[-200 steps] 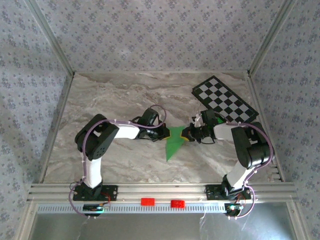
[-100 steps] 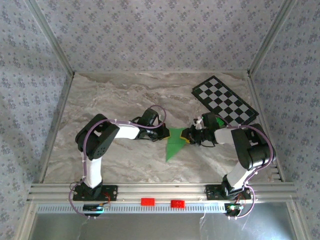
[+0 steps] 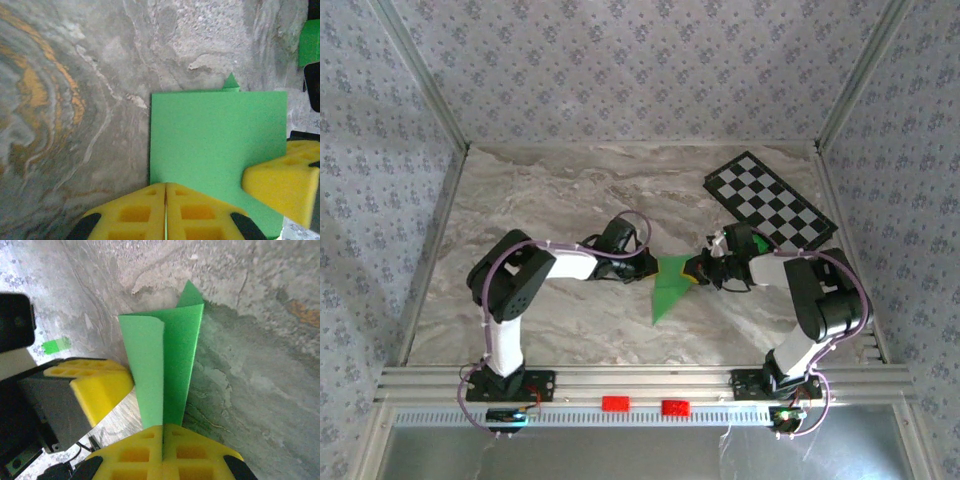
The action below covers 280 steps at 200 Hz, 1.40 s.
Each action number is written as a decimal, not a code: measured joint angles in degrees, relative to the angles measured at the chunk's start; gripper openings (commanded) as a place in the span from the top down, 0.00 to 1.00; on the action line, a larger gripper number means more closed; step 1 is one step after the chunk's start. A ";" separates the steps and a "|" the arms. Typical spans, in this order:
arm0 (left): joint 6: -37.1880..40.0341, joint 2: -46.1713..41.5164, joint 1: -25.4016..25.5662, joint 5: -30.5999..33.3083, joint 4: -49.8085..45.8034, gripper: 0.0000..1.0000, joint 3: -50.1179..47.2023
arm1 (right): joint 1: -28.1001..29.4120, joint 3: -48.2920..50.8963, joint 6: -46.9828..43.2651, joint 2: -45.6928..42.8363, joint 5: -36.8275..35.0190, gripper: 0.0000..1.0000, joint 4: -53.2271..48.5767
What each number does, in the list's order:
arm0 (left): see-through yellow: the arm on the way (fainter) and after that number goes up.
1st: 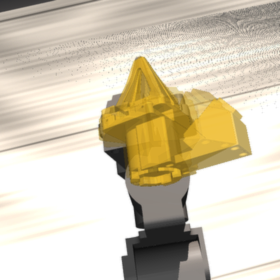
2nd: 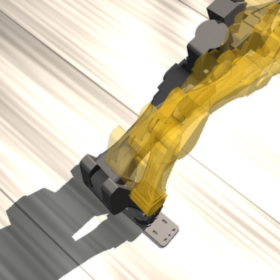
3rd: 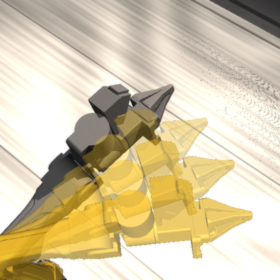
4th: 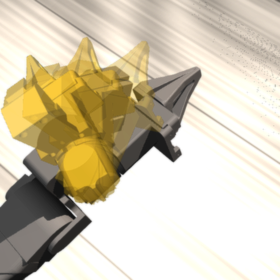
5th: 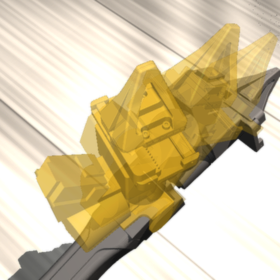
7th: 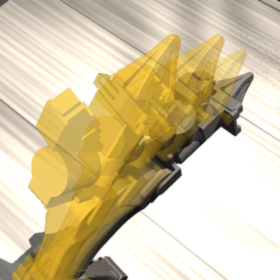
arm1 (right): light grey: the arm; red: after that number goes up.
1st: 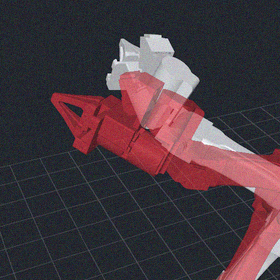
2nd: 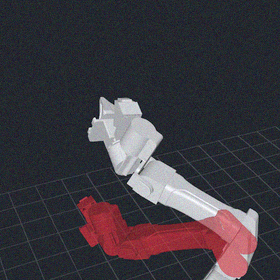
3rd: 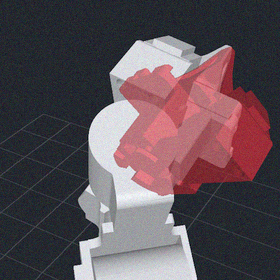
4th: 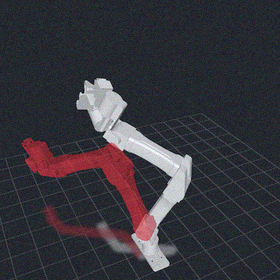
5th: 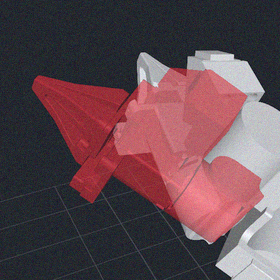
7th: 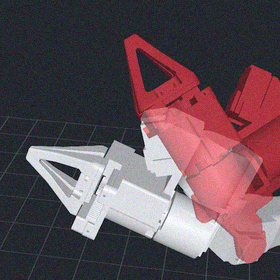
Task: Fold a paper plane with a square sheet of paper (pick it up from the middle)
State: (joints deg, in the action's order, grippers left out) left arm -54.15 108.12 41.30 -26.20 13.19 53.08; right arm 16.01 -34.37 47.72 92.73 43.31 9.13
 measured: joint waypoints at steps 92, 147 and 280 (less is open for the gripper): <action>21.22 -10.49 19.06 23.82 -18.95 0.63 3.28 | 3.72 2.95 14.47 -5.44 -11.78 1.00 4.24; 26.21 -9.90 22.49 32.57 -23.78 0.58 3.80 | 5.53 2.93 16.39 -5.64 -14.91 1.00 3.93; 32.70 -3.30 27.50 47.30 -33.86 0.67 10.69 | 6.43 1.31 17.70 -5.64 -15.34 1.00 2.84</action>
State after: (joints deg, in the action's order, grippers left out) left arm -21.45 104.81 68.79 21.10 -20.67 63.77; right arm 22.44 -33.06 65.43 87.09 27.97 11.97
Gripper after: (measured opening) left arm 0.351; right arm 0.036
